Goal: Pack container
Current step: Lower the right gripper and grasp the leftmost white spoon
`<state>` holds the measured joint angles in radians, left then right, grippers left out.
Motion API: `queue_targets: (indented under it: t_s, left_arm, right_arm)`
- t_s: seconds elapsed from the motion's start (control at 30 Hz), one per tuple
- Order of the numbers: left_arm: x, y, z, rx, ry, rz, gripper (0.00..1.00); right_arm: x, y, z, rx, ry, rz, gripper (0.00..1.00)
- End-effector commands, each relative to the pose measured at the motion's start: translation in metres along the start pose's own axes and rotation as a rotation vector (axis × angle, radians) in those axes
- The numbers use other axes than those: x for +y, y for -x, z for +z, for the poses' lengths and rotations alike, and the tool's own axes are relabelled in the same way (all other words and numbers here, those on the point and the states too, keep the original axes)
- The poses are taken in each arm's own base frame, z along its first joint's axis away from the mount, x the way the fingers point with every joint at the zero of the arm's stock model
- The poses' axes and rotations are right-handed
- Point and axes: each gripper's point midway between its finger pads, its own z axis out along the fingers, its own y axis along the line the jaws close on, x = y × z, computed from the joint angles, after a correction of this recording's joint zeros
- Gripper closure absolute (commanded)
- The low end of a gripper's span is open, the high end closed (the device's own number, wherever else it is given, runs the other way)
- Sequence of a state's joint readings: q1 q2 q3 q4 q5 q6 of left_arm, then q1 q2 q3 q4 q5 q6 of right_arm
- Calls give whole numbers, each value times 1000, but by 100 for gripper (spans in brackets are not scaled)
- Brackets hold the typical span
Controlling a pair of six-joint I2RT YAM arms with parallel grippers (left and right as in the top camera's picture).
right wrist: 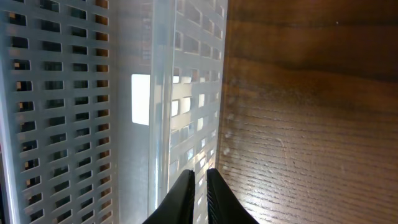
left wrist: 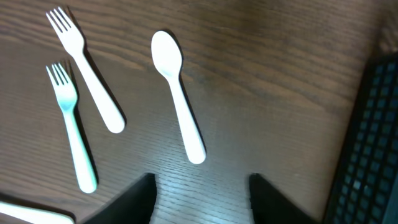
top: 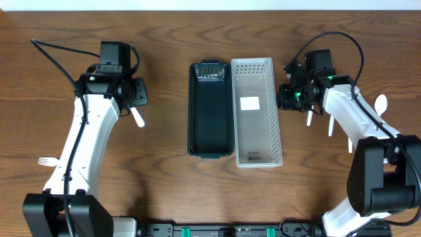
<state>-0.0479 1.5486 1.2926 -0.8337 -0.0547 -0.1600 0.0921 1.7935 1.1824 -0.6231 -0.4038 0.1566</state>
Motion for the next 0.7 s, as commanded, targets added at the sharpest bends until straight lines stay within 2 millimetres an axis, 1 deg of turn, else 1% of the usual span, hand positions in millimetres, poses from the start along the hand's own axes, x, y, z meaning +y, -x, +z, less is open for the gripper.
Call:
queue_targets:
  t_s: [0.0, 0.07, 0.1, 0.13, 0.2, 0.23, 0.33, 0.43, 0.57, 0.67]
  left_arm:
    - [-2, 6, -4, -14, -3, -4, 34]
    - [-2, 6, -4, -14, -3, -4, 30]
    - [-2, 6, -4, -14, -3, -4, 29]
    - [-2, 5, -4, -14, -3, -4, 28]
    - [-2, 5, -4, -14, -3, -4, 25]
    - [-2, 5, -4, -14, -3, -4, 25]
    - [-2, 6, -4, -14, -3, -4, 24]
    - [-2, 6, -4, -14, -3, -4, 24]
    - [-2, 6, -4, -14, -3, -4, 24]
    - [-2, 6, -4, -14, -3, -4, 24]
  right_arm:
    - [-4, 5, 1, -10, -32, 8, 84]
    - [-19, 8, -2, -30, -119, 10, 82]
    - [-28, 12, -5, -47, -172, 22, 77]
    - [-37, 15, -11, -65, -217, 32, 69]
    - [-51, 24, -25, -97, -296, 44, 64]
    - [-58, 31, -35, -115, -340, 54, 60]
    - [-77, 47, -60, -161, -440, 100, 39]
    - [-92, 56, -75, -202, -491, 146, 34]
    - [-117, 54, -79, -210, -545, 233, 24]
    - [-133, 49, -76, -189, -557, 268, 23]
